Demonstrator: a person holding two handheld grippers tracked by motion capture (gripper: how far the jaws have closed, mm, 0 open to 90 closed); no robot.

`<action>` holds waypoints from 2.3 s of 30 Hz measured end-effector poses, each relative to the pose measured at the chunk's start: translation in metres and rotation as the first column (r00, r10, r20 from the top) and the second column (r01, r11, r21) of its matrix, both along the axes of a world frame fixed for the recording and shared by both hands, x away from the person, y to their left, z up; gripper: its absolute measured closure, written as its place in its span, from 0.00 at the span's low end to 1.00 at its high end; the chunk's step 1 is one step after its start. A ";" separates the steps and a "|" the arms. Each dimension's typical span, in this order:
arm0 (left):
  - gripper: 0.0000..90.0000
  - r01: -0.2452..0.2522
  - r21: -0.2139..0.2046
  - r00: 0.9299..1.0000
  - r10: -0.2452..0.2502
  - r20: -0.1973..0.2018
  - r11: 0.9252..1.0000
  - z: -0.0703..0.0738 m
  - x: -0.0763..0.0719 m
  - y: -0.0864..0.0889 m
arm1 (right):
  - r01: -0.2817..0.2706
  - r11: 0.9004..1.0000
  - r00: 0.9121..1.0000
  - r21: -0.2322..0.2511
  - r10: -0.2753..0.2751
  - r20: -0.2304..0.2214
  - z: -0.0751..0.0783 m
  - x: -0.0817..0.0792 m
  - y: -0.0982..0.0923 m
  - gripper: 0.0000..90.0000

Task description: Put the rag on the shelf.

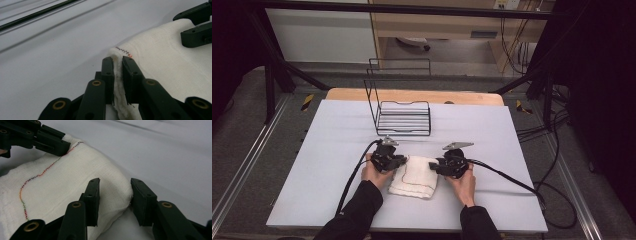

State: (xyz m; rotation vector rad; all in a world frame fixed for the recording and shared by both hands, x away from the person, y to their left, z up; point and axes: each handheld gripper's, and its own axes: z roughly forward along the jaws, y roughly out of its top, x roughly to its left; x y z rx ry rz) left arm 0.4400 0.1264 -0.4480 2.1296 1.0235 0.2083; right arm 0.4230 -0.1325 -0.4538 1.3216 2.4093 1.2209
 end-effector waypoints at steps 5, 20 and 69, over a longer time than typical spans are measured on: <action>0.88 0.005 -0.005 1.000 -0.005 -0.002 1.000 0.000 0.000 0.001 | 0.012 1.000 1.000 0.016 -0.011 -0.017 0.000 0.000 0.001 0.74; 0.90 -0.015 -0.067 0.999 0.012 -0.044 0.998 -0.001 0.004 0.007 | 0.025 0.999 1.000 0.037 -0.024 -0.017 0.002 -0.002 0.001 0.90; 0.91 -0.016 -0.256 0.977 0.069 0.200 0.967 0.042 -0.040 0.030 | -0.027 0.991 0.967 0.129 -0.007 0.255 0.057 -0.037 -0.001 0.90</action>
